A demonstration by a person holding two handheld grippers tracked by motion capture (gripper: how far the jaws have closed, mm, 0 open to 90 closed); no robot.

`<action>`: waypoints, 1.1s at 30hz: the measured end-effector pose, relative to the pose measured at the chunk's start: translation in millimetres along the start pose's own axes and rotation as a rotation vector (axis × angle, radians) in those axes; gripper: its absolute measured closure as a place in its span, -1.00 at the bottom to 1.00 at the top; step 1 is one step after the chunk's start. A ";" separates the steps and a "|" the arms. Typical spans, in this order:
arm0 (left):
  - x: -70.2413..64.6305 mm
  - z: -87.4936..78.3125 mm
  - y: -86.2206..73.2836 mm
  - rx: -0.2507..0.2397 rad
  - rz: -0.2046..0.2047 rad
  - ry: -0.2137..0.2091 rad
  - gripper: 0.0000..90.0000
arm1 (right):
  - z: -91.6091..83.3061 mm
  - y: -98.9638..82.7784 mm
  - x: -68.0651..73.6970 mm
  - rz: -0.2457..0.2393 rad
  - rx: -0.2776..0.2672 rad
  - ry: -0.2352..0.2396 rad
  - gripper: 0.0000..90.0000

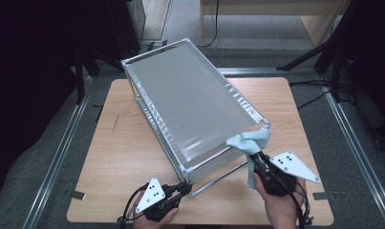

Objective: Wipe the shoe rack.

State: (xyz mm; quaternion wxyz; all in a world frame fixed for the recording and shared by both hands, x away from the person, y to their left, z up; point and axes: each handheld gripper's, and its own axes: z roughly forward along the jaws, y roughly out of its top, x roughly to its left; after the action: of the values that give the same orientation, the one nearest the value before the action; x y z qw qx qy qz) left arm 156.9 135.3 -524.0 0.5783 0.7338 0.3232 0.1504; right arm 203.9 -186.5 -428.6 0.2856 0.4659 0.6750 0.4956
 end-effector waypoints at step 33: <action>11.4 -7.5 -1.1 -0.007 -0.018 0.034 0.80 | 13.0 -73.9 -125.7 0.241 0.136 -0.317 0.21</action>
State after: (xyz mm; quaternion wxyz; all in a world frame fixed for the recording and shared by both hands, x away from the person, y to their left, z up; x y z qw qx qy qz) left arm 160.6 148.5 -524.6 0.5766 0.7263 0.3388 0.1588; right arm 240.0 -301.4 -511.7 0.2949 0.6338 0.5928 0.3999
